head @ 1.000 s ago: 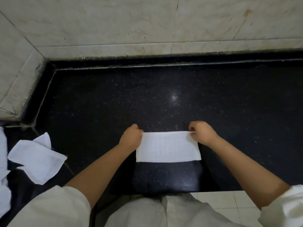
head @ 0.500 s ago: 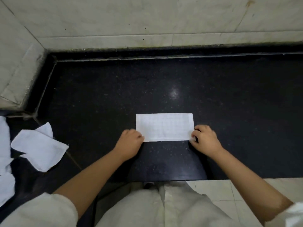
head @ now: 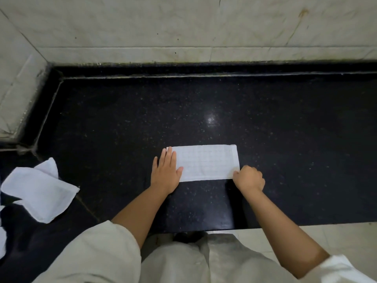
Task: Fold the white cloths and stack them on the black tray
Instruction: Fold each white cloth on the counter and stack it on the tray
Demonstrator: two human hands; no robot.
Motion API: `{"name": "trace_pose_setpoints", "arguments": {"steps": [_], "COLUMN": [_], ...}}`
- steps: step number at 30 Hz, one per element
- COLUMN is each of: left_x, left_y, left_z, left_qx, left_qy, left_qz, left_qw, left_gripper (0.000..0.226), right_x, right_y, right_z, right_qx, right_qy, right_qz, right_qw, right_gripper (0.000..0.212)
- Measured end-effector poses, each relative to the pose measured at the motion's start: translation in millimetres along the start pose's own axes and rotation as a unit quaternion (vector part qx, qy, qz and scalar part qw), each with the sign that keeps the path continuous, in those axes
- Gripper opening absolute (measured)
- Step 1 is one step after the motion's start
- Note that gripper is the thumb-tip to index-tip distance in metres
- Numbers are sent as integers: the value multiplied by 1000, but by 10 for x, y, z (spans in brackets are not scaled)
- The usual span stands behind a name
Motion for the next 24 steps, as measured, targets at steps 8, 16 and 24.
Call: {"name": "trace_pose_setpoints", "arguments": {"steps": [8, 16, 24], "left_x": [23, -348, -832], "left_y": [-1, -437, -931], "left_z": [-24, 59, 312], "left_qx": [-10, -108, -157], "left_qy": [16, 79, 119], "left_qz": [5, -60, -131], "left_qw": [1000, 989, 972], "left_gripper": [60, 57, 60], "right_x": [-120, -642, -597], "right_y": [-206, -1019, -1220], "right_z": [-84, 112, 759], "right_qx": [75, 147, 101], "right_qy": [90, 69, 1], "right_qz": [-66, -345, -369], "right_qw": [991, 924, 924], "right_gripper": [19, 16, 15]}}
Point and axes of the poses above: each hand's wrist, its own x-axis towards the middle knuckle, its own z-axis out of the palm, y = z × x, the point moved 1 cm from there along x, towards the middle knuckle, and after that the axes turned 5 degrees about x, right-handed, at the moved point
